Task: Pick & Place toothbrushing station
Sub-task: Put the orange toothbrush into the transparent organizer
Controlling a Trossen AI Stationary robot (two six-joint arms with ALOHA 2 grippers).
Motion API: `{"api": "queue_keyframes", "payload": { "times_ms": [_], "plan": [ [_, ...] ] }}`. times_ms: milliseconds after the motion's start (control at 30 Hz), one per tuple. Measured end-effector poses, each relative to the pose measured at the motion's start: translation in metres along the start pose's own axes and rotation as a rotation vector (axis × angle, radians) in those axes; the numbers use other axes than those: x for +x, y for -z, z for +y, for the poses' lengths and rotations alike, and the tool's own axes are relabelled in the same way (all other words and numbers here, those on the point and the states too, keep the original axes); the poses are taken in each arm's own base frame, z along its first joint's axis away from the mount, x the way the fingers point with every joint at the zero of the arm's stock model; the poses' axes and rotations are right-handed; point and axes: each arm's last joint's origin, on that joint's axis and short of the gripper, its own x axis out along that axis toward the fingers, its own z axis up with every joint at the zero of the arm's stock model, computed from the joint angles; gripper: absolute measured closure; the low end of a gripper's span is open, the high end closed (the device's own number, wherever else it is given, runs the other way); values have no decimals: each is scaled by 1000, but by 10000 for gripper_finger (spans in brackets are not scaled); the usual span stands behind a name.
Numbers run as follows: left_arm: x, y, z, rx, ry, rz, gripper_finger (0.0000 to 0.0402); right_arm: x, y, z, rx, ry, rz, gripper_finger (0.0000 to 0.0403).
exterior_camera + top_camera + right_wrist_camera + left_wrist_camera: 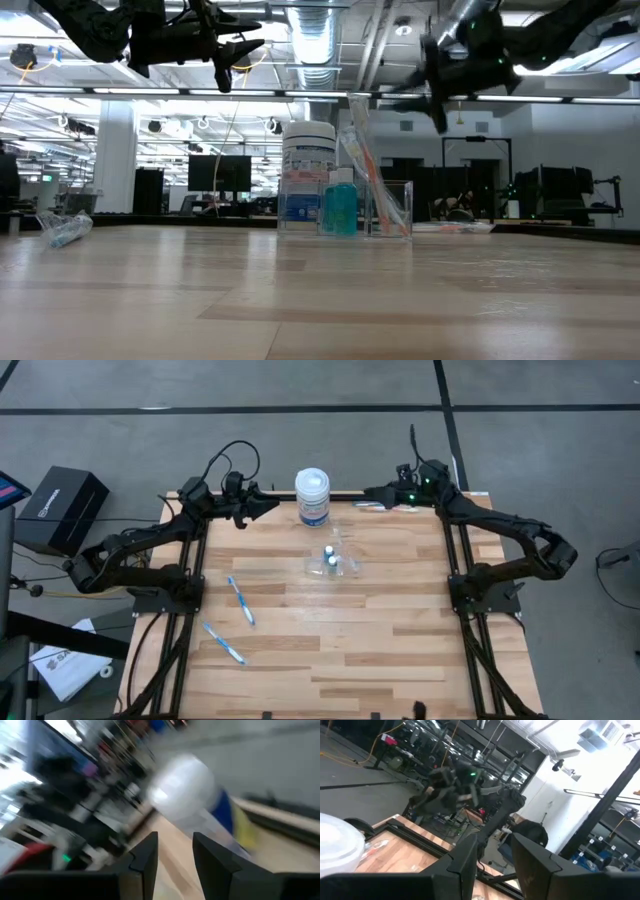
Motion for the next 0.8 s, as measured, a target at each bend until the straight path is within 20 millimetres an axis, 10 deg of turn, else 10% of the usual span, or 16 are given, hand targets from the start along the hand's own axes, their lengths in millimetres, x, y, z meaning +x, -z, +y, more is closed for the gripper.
{"api": "queue_keyframes", "payload": {
  "times_ms": [233,800],
  "plan": [
    [0,0,0,-1,0,0,286,-27,16,-38,1,286,349,289],
    [0,0,2,-2,-33,-21,286,-38,-43,-16,-243,801,688,290]
  ]
}}
